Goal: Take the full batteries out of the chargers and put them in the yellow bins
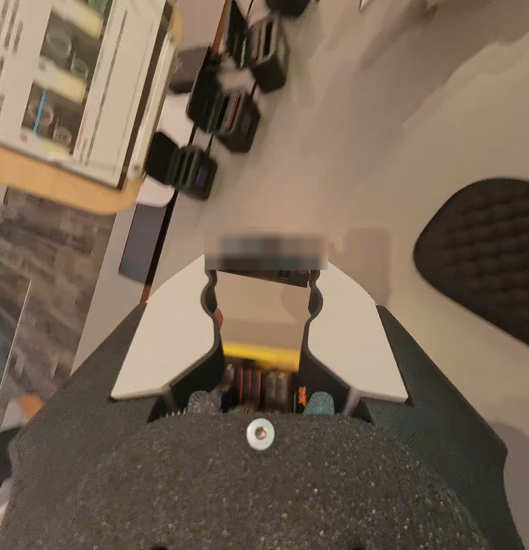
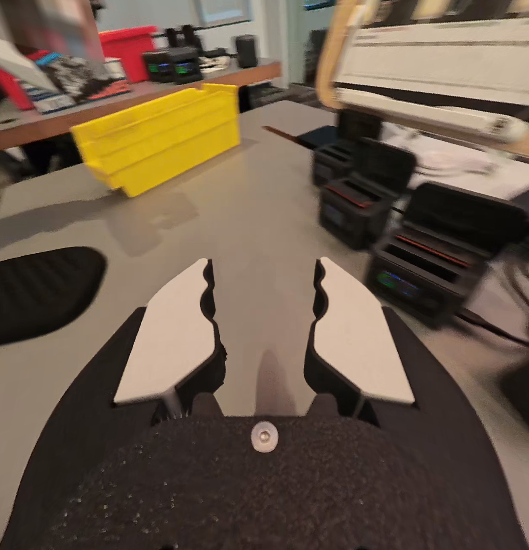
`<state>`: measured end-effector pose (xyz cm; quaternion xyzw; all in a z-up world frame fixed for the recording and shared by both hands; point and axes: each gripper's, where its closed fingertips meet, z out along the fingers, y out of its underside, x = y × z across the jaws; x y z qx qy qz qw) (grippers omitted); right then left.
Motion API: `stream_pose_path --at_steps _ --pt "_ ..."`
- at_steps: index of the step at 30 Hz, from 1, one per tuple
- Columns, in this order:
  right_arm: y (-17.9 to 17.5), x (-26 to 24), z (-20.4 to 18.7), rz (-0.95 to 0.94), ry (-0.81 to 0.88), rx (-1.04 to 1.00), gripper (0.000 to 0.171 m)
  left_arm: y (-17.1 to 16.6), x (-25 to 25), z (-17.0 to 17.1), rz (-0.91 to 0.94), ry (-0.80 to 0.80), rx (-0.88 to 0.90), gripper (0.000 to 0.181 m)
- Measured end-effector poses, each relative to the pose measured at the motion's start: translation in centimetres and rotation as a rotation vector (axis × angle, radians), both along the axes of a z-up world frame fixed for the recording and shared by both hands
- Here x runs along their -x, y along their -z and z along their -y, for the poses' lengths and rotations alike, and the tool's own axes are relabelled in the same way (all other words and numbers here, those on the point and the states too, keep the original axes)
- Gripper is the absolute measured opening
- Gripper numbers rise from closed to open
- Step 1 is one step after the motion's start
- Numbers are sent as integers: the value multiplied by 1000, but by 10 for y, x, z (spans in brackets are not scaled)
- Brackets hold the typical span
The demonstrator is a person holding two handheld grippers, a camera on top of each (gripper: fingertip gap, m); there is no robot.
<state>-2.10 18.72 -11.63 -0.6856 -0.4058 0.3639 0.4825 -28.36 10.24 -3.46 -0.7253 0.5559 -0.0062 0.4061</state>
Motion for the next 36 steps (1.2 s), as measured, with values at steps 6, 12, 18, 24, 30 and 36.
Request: stream_pose_path --at_steps 6,12,18,24,30,36 --pt "-26 48 65 56 -211 -277 73 25 -98 0 165 96 25 60" --pt "-22 68 89 255 -160 -691 69 52 -170 -17 348 87 173 59" --pt "-16 59 73 355 -77 -866 63 59 -207 -19 421 122 226 59" --pt "-30 49 70 350 -17 -1018 20 47 -222 -10 589 148 319 59" --pt "-45 43 69 399 81 -1186 10 38 -227 -11 816 108 435 60" --pt "-48 34 53 474 200 -1215 10 32 -223 -27 1154 -113 596 55"
